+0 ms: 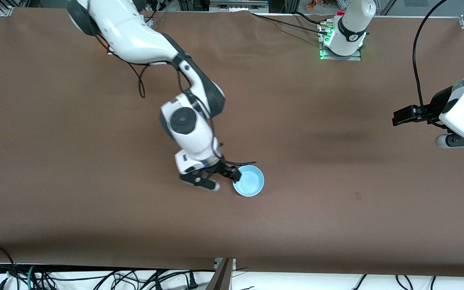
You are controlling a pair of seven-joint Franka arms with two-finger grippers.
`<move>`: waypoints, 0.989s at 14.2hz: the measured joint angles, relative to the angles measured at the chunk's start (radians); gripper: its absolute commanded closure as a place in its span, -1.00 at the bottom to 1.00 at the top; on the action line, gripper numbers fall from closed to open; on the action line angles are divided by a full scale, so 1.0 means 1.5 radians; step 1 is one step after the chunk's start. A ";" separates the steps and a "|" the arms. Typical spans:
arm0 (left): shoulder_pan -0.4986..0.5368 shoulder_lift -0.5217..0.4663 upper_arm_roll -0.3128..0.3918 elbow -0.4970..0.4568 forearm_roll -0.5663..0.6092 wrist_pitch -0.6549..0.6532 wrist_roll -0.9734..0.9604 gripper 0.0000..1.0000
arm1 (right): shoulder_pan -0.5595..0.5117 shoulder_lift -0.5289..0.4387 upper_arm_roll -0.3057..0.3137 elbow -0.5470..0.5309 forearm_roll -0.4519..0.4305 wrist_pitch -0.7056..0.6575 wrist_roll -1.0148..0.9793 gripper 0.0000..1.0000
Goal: Stack pink and blue bowls on white bowl
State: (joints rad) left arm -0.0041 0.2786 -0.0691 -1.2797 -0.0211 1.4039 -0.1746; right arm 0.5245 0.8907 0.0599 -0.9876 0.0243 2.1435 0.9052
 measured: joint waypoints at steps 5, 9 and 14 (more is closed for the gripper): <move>0.000 0.000 0.000 0.000 0.000 0.000 0.001 -1.00 | -0.147 -0.155 -0.002 -0.017 0.041 -0.296 -0.252 -1.00; 0.000 0.000 0.000 0.000 0.000 0.000 0.001 -1.00 | -0.245 -0.349 -0.012 -0.180 0.070 -0.382 -0.415 -1.00; -0.001 0.000 0.000 0.000 0.000 0.000 0.002 -1.00 | -0.253 -0.572 -0.047 -0.410 0.058 -0.381 -0.465 -1.00</move>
State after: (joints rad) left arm -0.0059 0.2786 -0.0691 -1.2801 -0.0211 1.4042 -0.1720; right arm 0.1444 0.0323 -0.0106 -1.6029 0.1114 1.5725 0.2079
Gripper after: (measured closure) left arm 0.000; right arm 0.000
